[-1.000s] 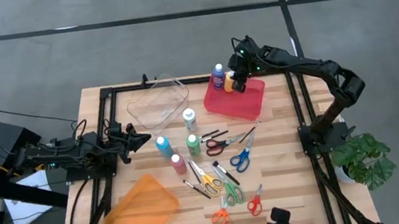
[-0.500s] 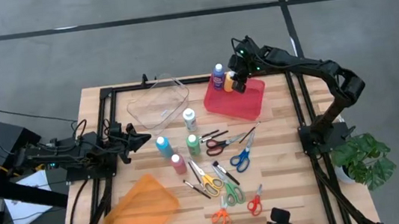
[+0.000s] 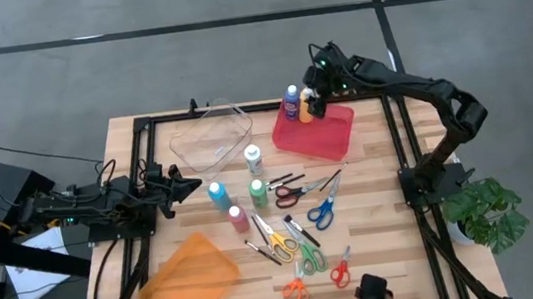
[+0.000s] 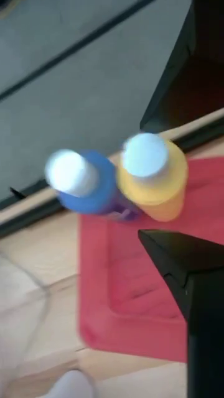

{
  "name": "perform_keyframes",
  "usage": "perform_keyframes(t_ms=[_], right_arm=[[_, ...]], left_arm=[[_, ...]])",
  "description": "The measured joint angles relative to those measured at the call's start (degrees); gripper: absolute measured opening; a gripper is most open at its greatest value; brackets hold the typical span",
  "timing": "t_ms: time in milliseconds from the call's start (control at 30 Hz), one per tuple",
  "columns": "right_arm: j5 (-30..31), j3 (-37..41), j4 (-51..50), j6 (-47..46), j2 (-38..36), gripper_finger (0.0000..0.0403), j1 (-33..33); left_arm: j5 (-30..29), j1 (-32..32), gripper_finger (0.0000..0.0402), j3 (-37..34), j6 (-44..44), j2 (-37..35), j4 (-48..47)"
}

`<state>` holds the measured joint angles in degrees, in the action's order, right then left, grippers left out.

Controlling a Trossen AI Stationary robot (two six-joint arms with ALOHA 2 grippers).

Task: Pick & Place Paint Supplies
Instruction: Put the yellow paint bottle into the red bin, then put the white paint bottle into the red bin

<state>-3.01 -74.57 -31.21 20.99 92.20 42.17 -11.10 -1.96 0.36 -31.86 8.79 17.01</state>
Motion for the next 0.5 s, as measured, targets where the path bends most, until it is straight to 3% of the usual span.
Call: perform_keyframes(t_ms=[267,500], right_arm=[[-0.6,-13.8,-8.8,0.0,-0.1,0.0282,-0.9],[-10.3,-20.3,-11.5,0.1,-5.7,0.0282,-8.4]], left_arm=[[0.0,0.0,0.0006,0.0,0.0,0.0,0.0],[0.0,0.0,0.0006,0.0,0.0,0.0,0.0]])
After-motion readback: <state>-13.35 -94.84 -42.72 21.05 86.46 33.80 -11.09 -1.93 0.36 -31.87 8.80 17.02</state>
